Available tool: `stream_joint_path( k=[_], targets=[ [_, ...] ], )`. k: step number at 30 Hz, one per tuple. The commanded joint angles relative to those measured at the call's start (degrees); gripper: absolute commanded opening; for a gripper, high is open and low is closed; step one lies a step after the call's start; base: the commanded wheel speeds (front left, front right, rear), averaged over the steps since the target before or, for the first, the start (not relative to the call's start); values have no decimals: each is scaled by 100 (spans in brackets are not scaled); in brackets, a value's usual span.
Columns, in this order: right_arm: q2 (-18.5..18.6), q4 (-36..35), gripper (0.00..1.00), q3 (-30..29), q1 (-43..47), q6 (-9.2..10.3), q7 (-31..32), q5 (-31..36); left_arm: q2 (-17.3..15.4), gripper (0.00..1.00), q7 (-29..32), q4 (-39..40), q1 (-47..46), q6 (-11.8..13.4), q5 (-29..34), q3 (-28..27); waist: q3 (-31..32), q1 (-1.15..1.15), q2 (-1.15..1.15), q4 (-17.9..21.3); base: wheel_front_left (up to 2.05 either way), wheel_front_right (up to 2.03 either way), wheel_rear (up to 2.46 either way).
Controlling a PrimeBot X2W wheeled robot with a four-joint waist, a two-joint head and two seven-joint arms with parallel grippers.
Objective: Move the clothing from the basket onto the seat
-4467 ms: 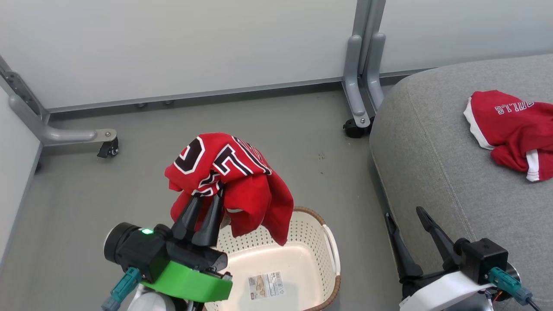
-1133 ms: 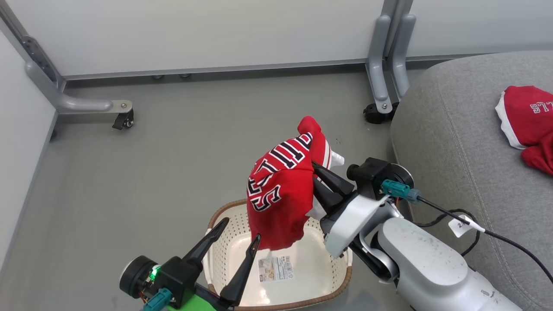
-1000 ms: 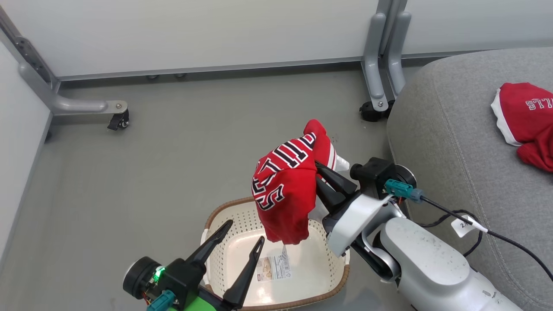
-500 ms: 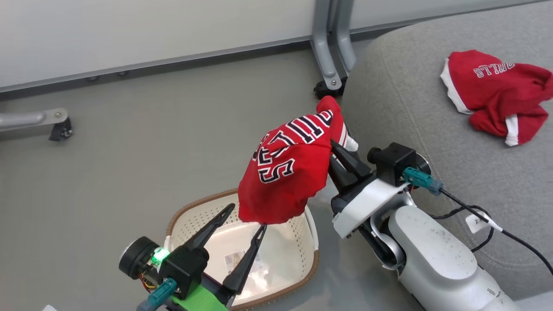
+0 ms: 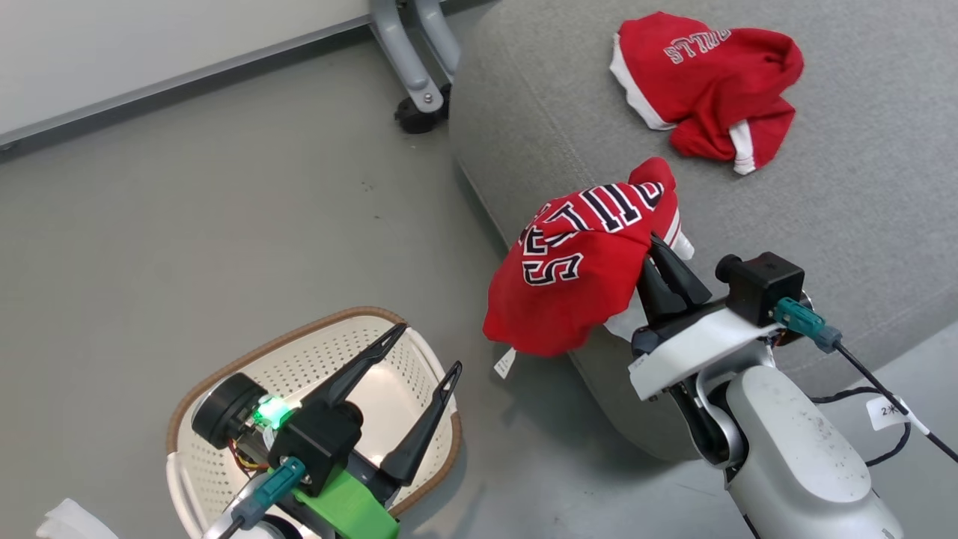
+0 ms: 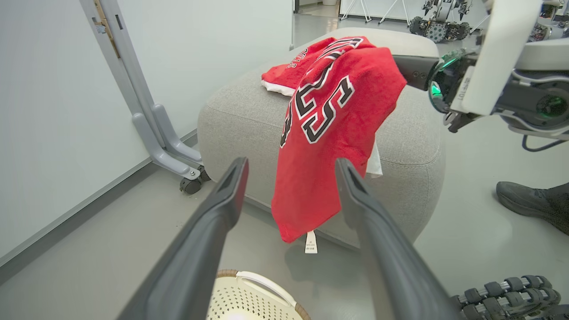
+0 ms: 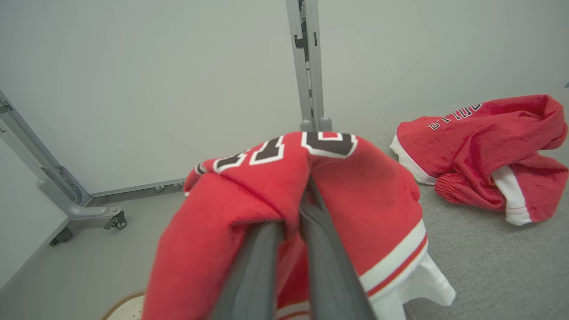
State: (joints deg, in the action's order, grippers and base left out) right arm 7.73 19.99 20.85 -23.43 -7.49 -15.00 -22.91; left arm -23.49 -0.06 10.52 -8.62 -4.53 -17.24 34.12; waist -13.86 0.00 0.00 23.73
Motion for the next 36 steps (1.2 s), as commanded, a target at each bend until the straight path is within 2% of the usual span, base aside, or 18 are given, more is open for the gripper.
stream_joint_path(
  k=[1, 8, 14, 24, 32, 36],
  targets=[
    [-45, -51, 0, -67, 92, 0, -24, 63, -70, 100, 28, 19, -99, -12, 22, 0, -306, 0, 0, 527, 0, 0, 0],
    [-107, -137, 0, -511, 310, 0, -25, 108, -99, 100, 133, 118, -183, -16, 5, 60, -388, 0, 0, 867, 0, 0, 0],
    [-150, -171, 0, -1024, 184, 0, -26, 133, -128, 100, 225, 194, -296, -38, 52, 123, -567, 0, 0, 854, 0, 0, 0],
    [-70, -136, 0, -2190, -713, 0, -26, 243, -254, 100, 340, 352, -914, -162, 216, 255, -1236, 0, 0, 339, 0, 0, 0],
    [414, 14, 0, -3362, -1735, 0, -22, 304, -360, 100, 341, 447, -1439, -233, 299, 382, -1884, 0, 0, -122, 0, 0, 0],
    [640, 642, 0, -3686, -2023, 0, -21, 319, -381, 100, 295, 443, -1696, -251, 354, 455, -2182, 0, 0, -359, 0, 0, 0]
  ],
)
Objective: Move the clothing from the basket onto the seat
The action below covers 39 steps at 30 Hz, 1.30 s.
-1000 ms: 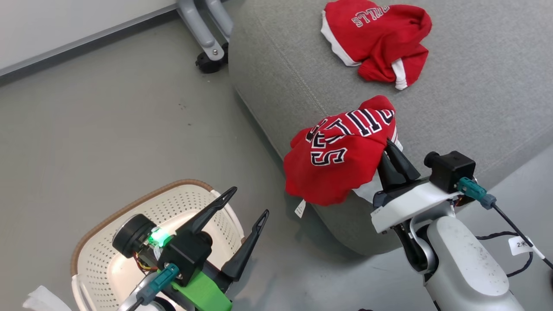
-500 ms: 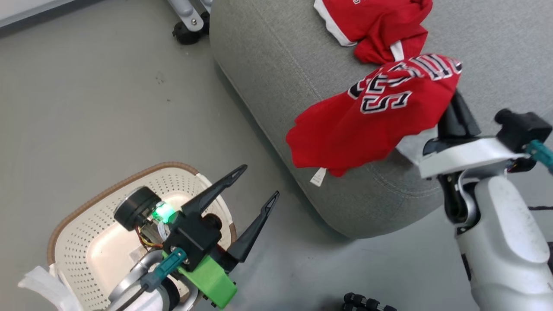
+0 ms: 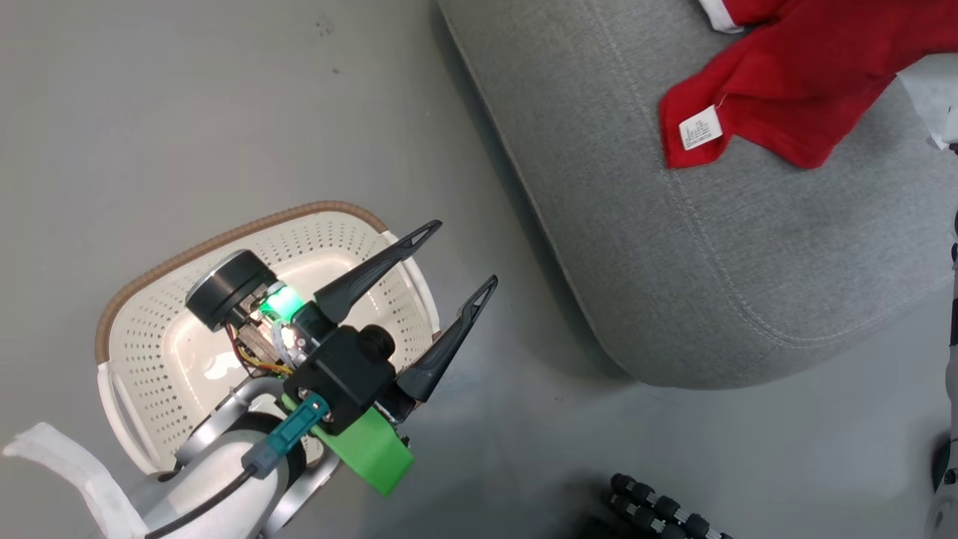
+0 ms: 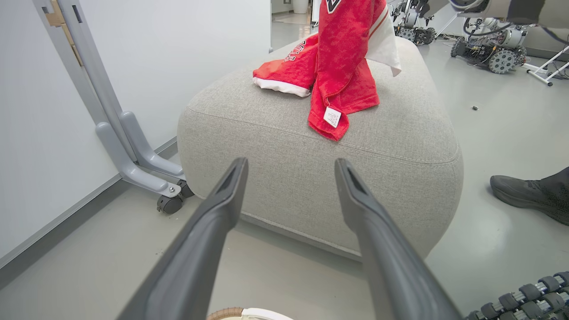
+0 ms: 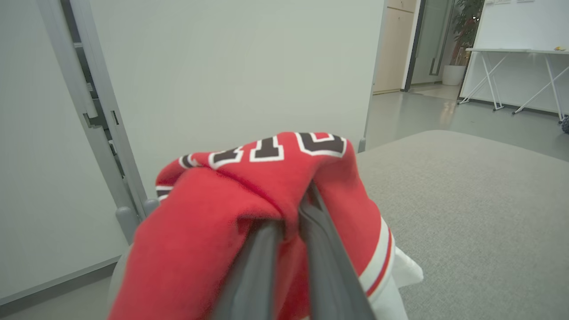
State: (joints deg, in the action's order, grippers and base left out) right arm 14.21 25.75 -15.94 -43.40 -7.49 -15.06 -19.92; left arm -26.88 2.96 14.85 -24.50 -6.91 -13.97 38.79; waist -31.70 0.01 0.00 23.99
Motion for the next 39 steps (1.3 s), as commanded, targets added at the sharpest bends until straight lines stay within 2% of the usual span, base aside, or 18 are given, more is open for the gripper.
stream_joint_path(
  k=[1, 5, 9, 10, 11, 12, 18, 29, 39],
  targets=[
    [21, 258, 0, -44, -74, 0, -15, -1, -38, 100, -28, -1, -155, -11, 36, 5, -450, -1, 0, -428, 0, 0, 0],
    [37, 1143, 0, -105, -230, 0, -16, -23, -9, 100, -123, -81, -305, -22, 34, 50, -640, -1, 0, -573, 0, 0, 0],
    [-13, 1690, 0, -174, -261, 0, -16, -43, -1, 100, -198, -159, -365, -20, 33, 59, -717, -1, 0, -614, 0, 0, 0],
    [-26, 1761, 9, -189, -247, 0, -15, -38, 0, 100, -205, -174, -366, -19, 35, 64, -722, -1, 0, -617, 0, 0, 0],
    [-41, 1795, 78, -214, -223, 0, -15, -29, 0, 100, -223, -196, -368, -18, 35, 68, -723, -1, 0, -616, 0, 0, 0],
    [-63, 1811, 100, -235, -187, 0, -16, -29, 0, 100, -230, -214, -374, -16, 31, 68, -717, -1, 0, -612, 0, 0, 0],
    [-235, 1495, 100, -468, 215, 0, -16, 20, -9, 100, -294, -334, -371, 39, 79, 97, -535, -1, 0, -554, 0, 0, 0],
    [-814, 198, 100, -623, 1590, 0, -16, 386, 209, 100, -729, -696, -43, 295, -101, 58, 132, -1, 0, -543, 0, 0, 0],
    [-1096, -1104, 100, 238, 2655, 0, -15, 786, 489, 100, -1475, -1149, 345, 892, -537, -514, 809, -1, 0, -901, 0, 0, 0]
  ],
)
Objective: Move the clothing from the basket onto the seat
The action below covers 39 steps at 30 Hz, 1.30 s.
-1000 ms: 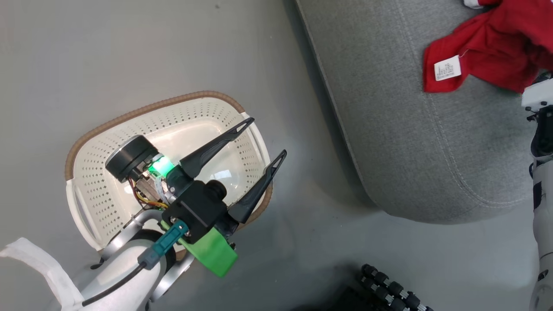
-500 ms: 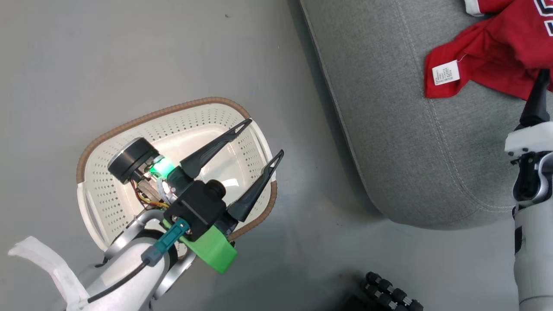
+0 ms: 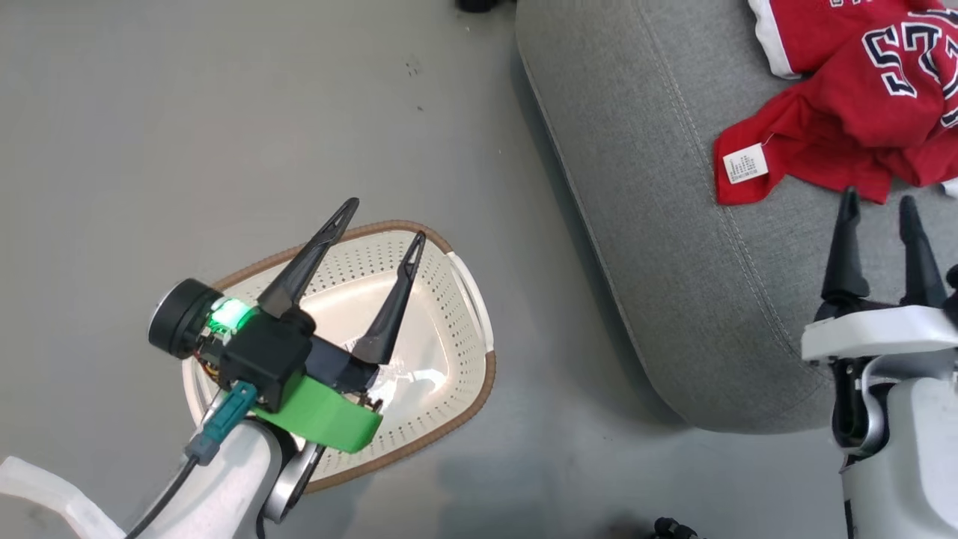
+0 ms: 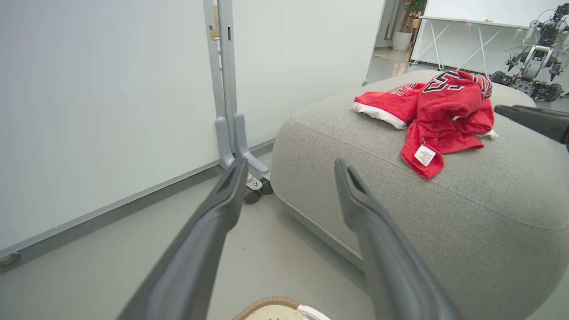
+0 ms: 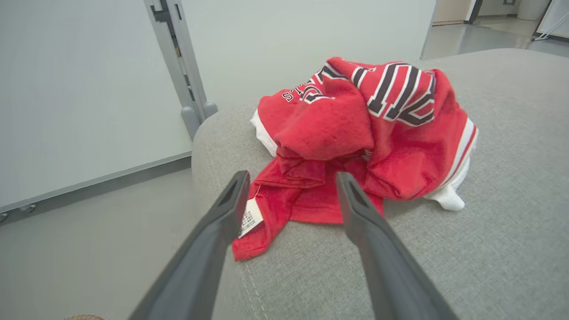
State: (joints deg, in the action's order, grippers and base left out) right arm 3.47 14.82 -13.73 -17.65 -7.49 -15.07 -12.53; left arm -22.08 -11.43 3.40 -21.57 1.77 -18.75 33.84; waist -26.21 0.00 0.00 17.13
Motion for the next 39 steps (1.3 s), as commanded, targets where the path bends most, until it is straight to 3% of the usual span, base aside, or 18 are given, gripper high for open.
stream_joint_path(
  k=[1, 10, 17, 26, 39],
  targets=[
    [-21, -114, 100, 139, 174, 1, -14, 66, 37, 100, -92, -62, 106, 77, -107, -88, 338, 0, 0, -279, 0, 0, 0],
    [-45, -866, 100, 788, 810, 1, -11, 313, 255, 100, -364, -354, 495, 417, -318, -643, 882, 0, 0, -909, 0, 0, 0],
    [-47, -1311, 100, 1096, 1172, 0, 251, 425, 445, 100, -373, -422, 1042, 581, -351, -1382, 1242, 0, 0, -1297, 0, 0, 0],
    [-48, -1618, 100, 1300, 1665, 0, 580, 462, 696, 100, -369, -620, 1834, 427, -172, -2148, 1748, 0, 0, -1537, 0, 0, 0],
    [-49, -1865, 100, 1376, 2371, 0, 961, 433, 1038, 100, -370, -1038, 2474, 20, 137, -2519, 2364, 0, 0, -1571, 0, 0, 0]
  ],
)
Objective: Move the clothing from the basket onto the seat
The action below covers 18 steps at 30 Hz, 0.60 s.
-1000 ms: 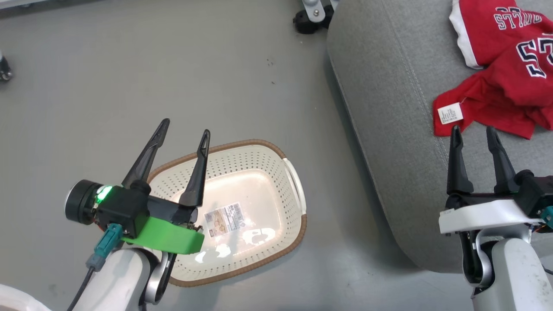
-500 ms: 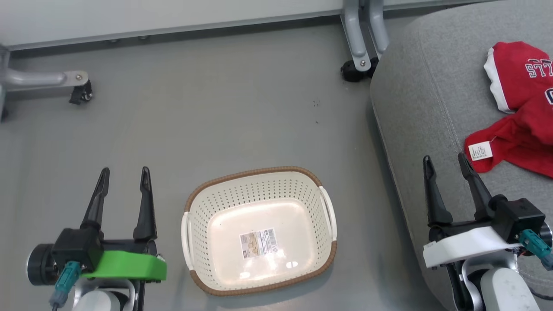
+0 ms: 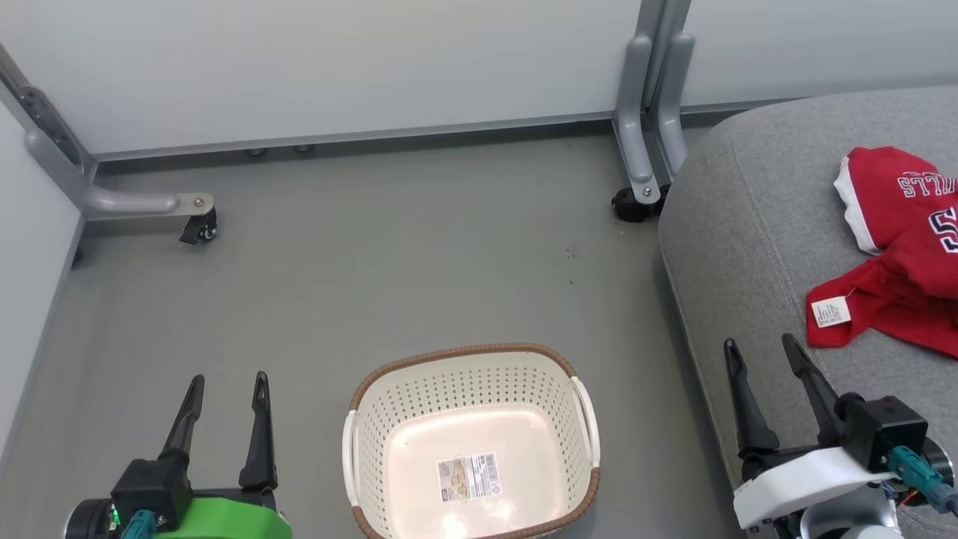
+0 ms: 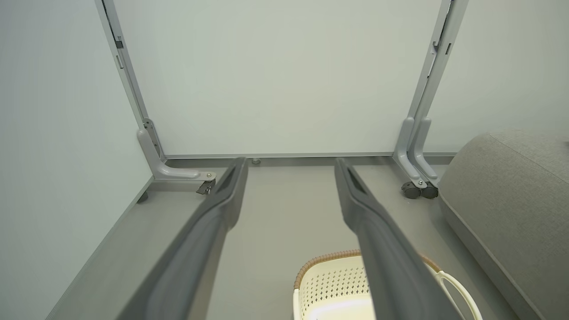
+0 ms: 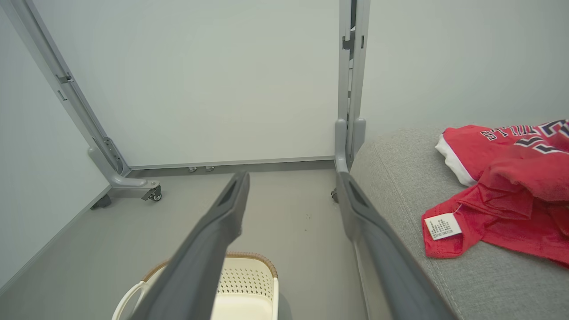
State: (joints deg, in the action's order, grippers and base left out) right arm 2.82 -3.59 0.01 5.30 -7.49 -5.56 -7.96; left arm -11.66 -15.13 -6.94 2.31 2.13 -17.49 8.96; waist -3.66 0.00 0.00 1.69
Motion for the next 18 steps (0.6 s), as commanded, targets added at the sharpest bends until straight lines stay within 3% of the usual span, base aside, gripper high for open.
stream_joint_path(
  k=[1, 18],
  targets=[
    [15, -45, 100, 8, 125, 0, 31, -45, 17, 100, 0, -36, 125, -41, 49, -51, 138, 0, 0, -24, 0, 0, 0],
    [15, -157, 100, 73, 390, 0, 177, -99, 251, 100, 0, -254, 328, -261, 418, -224, 309, 0, 0, -10, 0, 0, 0]
  ],
)
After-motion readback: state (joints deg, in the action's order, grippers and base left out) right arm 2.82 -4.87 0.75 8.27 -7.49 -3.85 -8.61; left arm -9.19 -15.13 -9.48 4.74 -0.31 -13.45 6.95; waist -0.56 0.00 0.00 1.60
